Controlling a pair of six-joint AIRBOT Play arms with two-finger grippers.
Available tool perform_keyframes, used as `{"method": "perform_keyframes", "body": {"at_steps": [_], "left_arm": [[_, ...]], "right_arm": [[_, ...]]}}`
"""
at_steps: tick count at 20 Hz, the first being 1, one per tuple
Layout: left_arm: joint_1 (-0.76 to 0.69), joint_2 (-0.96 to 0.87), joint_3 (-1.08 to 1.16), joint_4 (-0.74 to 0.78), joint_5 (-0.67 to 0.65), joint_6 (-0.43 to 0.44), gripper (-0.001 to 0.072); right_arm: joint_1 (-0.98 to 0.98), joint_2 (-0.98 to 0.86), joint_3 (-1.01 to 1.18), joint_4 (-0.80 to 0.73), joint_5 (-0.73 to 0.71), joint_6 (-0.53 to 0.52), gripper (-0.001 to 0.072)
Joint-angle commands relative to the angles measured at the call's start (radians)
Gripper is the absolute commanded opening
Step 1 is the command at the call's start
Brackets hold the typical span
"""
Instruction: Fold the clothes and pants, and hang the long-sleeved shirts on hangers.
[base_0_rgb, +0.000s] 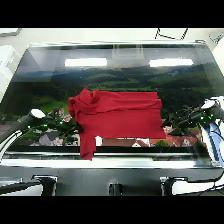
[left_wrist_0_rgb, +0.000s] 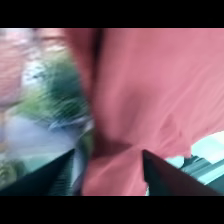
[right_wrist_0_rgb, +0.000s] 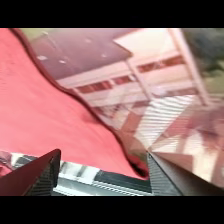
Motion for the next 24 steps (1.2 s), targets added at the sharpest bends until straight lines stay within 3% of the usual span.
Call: {"method": "perform_keyframes", "body": {"at_steps": [1,2,3,4,8,9,10,11,14,17,21,24], "left_arm": [[-0.069,-0.015,-0.011,-0.029,0.084,-0.045,0.0292],[-0.076,-0.016,-0.011,-0.028,0.085,-0.045,0.0153],[-0.076,-0.015,-0.011,-0.029,0.084,-0.045,0.0071],[-0.074,-0.012,-0.010,-0.029,0.083,-0.044,0.0036],[-0.073,0.003,0.002,-0.029,0.080,-0.044,0.0023],[-0.073,0.008,0.010,-0.029,0.080,-0.045,0.0024],[-0.073,0.014,0.018,-0.029,0.079,-0.044,0.0023],[-0.072,0.024,0.029,-0.026,0.072,-0.043,0.0023],[-0.051,0.089,0.140,0.081,-0.002,-0.041,0.0021],[-0.015,0.214,0.390,0.230,-0.088,-0.042,0.0021],[0.054,0.378,0.917,0.254,-0.073,-0.043,0.0022],[0.077,0.464,1.224,0.256,0.064,-0.044,0.0022]], "right_arm": [[0.002,-0.001,-0.034,0.021,-0.043,-0.008,0.0625],[0.002,-0.001,-0.053,0.034,-0.051,-0.010,0.0624],[0.002,-0.001,-0.076,0.047,-0.063,-0.017,0.0621],[0.002,-0.001,-0.093,0.060,-0.073,-0.026,0.0604],[0.029,-0.001,-0.117,0.078,-0.071,-0.039,0.0522],[0.061,-0.001,-0.118,0.079,-0.073,-0.050,0.0443],[0.093,-0.001,-0.117,0.078,-0.079,-0.050,0.0279],[0.121,-0.001,-0.107,0.078,-0.076,-0.049,0.0031],[0.146,0.031,0.006,0.081,-0.026,-0.081,0.0033],[0.137,0.151,0.273,0.079,-0.021,-0.084,0.0033],[0.137,0.395,0.706,0.056,-0.233,-0.083,0.0034],[0.138,0.593,0.832,0.054,-0.412,-0.083,0.0034]]}}
